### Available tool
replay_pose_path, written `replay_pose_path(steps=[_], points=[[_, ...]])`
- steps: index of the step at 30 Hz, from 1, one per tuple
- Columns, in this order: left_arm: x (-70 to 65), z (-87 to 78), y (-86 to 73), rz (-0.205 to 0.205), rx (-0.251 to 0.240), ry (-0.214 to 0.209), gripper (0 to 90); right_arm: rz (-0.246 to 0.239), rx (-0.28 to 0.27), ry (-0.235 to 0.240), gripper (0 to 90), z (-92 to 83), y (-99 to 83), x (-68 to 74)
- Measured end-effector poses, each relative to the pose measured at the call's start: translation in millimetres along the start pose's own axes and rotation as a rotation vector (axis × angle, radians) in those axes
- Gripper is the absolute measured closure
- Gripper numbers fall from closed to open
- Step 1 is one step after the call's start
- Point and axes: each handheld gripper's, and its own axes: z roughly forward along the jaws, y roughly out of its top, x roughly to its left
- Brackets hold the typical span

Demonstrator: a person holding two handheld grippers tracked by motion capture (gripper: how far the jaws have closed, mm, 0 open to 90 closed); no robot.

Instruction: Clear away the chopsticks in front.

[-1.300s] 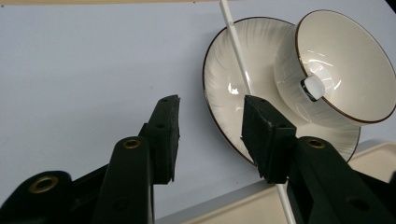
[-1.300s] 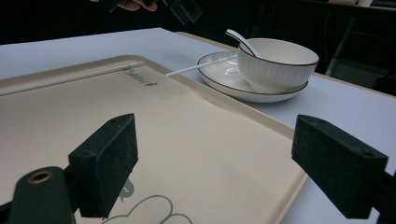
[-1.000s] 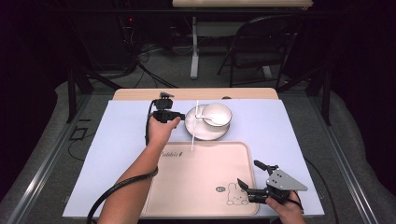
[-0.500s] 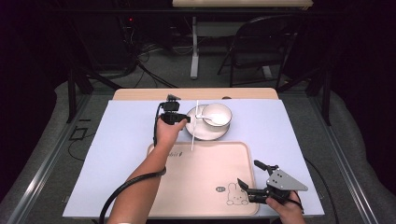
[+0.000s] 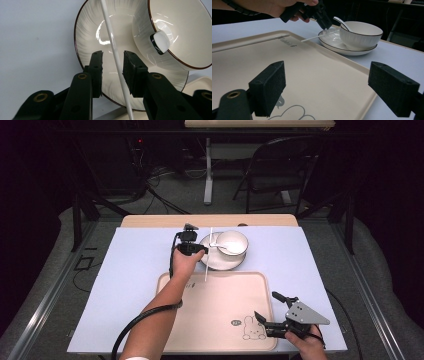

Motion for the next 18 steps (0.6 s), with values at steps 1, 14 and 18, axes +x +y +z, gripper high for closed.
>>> replay_pose_path(steps=[1, 14, 18], points=[[-0.3, 0.7, -0.3, -0.001, -0.002, -0.001, 69.5, 0.000, 0.000, 0.000, 14.1, 0.0, 0.0, -0.1], [-6.2, 12.3, -2.8, -0.006, 0.014, -0.013, 70.6, -0.001, -0.001, 0.001, 14.0, -0.1, 0.0, 0.1], [-7.9, 15.0, -2.3, -0.018, 0.023, -0.019, 71.0, 0.002, -0.001, 0.002, 14.1, -0.2, 0.1, 0.2]])
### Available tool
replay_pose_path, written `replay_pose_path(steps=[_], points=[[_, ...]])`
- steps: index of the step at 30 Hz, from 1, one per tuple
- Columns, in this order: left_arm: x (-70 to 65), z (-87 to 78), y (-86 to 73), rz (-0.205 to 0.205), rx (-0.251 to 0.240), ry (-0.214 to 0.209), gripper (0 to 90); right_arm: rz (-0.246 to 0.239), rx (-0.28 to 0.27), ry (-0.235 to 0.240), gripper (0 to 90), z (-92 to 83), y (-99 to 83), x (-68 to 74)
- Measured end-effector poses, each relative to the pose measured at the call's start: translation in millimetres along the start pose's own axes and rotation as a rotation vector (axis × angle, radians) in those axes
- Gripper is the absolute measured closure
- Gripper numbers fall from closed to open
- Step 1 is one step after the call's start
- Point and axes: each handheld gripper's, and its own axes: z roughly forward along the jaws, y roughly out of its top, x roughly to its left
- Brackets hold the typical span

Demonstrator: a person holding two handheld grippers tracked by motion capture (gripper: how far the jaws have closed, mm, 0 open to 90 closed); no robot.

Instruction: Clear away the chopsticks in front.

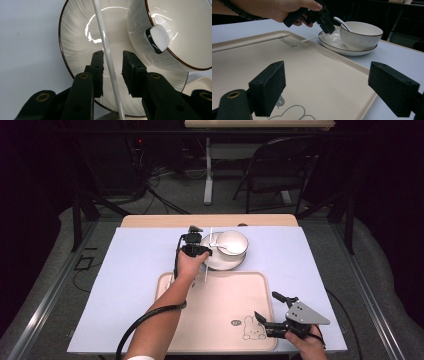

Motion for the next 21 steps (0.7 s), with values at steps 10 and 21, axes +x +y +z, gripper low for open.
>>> replay_pose_path(steps=[10, 21], points=[[2.2, 7.6, -0.8, -0.040, 0.021, -0.002, 74.9, 0.000, 0.000, 0.001, 14.0, -0.1, 0.0, 0.0], [2.0, 12.9, -0.9, -0.077, 0.042, -0.016, 79.2, -0.002, -0.001, 0.002, 14.1, -0.1, 0.1, 0.0]])
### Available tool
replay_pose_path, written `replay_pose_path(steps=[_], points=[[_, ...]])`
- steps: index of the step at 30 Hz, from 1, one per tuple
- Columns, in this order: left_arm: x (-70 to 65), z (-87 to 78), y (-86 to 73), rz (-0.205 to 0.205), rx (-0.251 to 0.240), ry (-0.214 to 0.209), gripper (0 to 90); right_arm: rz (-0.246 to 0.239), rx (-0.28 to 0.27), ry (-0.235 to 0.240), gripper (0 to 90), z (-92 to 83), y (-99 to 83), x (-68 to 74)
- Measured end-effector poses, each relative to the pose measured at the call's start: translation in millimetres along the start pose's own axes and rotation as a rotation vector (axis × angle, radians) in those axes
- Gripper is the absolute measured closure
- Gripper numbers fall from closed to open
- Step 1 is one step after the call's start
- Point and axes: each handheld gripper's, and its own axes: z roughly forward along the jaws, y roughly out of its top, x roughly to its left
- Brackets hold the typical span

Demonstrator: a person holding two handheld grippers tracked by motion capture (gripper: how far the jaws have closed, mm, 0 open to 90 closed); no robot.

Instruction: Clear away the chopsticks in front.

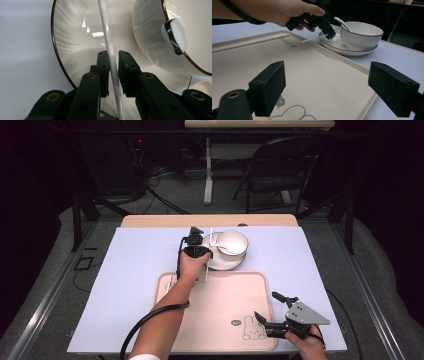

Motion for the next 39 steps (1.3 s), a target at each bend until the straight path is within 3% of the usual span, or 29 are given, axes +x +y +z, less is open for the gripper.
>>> replay_pose_path(steps=[7, 24, 39], points=[[0.4, 2.6, -0.1, -0.030, 0.010, -0.001, 81.2, 0.001, 0.000, 0.001, 14.1, -0.1, 0.0, 0.1], [0.5, 3.8, -0.2, -0.057, 0.007, -0.009, 84.8, 0.005, 0.000, 0.003, 14.1, 0.1, -0.1, 0.1], [6.9, -6.9, 2.4, -0.069, -0.014, -0.001, 85.0, 0.004, 0.001, 0.001, 14.1, 0.3, -0.1, -0.4]])
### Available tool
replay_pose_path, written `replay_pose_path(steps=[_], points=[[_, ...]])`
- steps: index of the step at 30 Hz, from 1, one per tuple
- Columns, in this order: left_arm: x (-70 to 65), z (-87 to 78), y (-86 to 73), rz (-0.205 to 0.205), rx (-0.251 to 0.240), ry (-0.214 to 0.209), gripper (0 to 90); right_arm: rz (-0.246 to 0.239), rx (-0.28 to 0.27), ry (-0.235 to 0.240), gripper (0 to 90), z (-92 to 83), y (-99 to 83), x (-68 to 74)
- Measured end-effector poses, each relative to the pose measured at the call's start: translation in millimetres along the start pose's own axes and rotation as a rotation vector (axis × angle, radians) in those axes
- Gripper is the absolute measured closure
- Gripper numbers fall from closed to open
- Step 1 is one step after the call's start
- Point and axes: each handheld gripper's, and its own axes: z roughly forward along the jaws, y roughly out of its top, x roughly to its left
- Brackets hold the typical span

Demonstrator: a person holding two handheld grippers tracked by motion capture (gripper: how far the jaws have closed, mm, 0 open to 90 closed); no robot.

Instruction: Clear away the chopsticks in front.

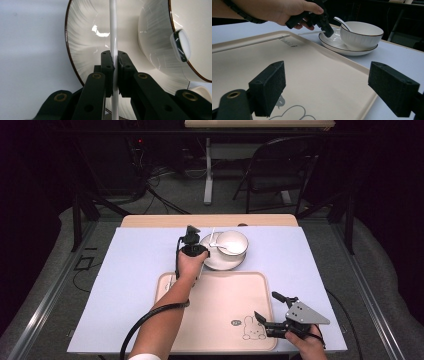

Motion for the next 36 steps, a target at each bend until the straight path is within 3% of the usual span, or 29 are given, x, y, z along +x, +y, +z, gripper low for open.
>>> replay_pose_path(steps=[17, 36], points=[[7.6, -20.5, 2.1, -0.007, -0.041, 0.010, 85.0, -0.003, 0.000, -0.001, 14.1, 0.1, 0.0, 0.0], [27.2, -48.6, -3.5, -0.034, -0.077, 0.034, 85.1, -0.002, -0.001, 0.004, 14.0, 0.8, 0.5, 0.6]])
